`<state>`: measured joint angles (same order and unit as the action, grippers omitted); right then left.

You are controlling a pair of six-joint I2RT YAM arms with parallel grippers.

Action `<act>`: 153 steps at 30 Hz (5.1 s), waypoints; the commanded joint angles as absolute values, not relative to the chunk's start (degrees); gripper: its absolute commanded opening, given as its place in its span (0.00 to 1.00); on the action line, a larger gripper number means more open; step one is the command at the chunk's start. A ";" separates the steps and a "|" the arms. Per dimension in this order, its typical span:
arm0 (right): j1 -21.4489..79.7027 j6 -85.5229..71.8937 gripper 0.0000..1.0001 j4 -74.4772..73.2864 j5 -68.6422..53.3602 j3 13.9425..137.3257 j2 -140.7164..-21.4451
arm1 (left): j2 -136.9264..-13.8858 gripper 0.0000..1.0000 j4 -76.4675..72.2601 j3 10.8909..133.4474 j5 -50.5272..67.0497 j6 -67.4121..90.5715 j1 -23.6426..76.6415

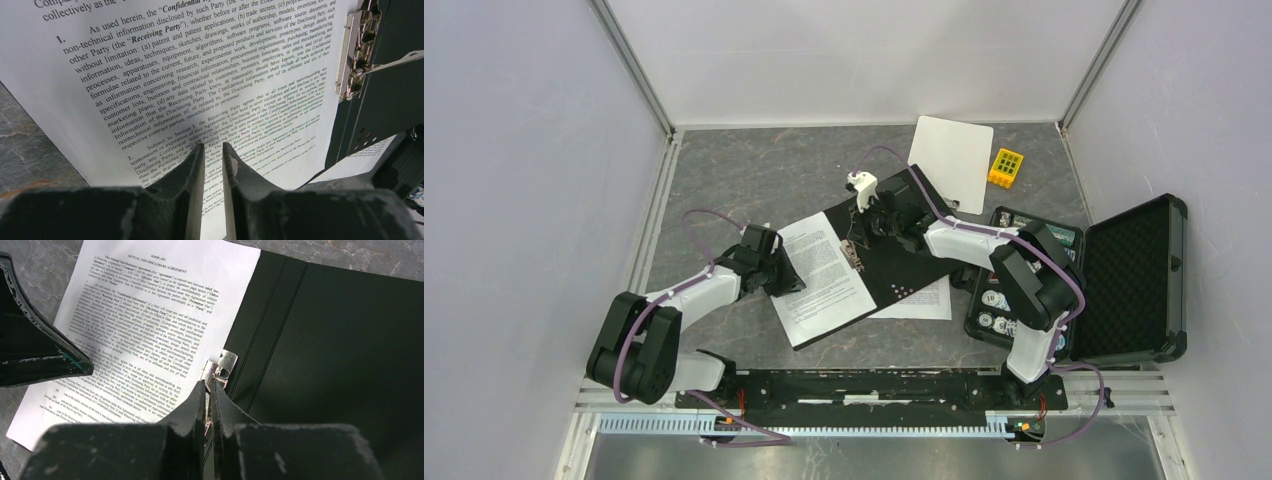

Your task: Put the files into the folder

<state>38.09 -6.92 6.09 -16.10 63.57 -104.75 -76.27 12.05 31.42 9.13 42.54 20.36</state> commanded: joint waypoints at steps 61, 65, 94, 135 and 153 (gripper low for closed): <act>36.92 -2.00 0.06 -3.06 -16.83 69.72 -124.79 | -80.60 0.26 7.24 29.38 10.11 41.81 20.39; 36.54 -4.13 0.06 -0.40 -19.08 66.55 -123.85 | -80.60 0.26 7.30 29.53 10.12 41.59 20.35; 36.65 4.48 0.07 -8.79 -28.59 74.30 -126.44 | -81.94 0.25 7.89 30.06 10.02 40.79 20.48; 38.06 19.87 0.06 -26.11 -24.64 87.85 -131.70 | -84.53 0.23 8.96 31.08 8.93 40.10 20.57; 39.02 19.36 0.04 -22.94 -36.94 84.53 -131.06 | -85.42 0.23 8.16 30.47 8.89 40.19 20.52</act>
<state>35.75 15.42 -14.85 -32.56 89.65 -126.28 -81.95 5.02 32.62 12.64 42.57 20.32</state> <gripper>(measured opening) 0.057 0.232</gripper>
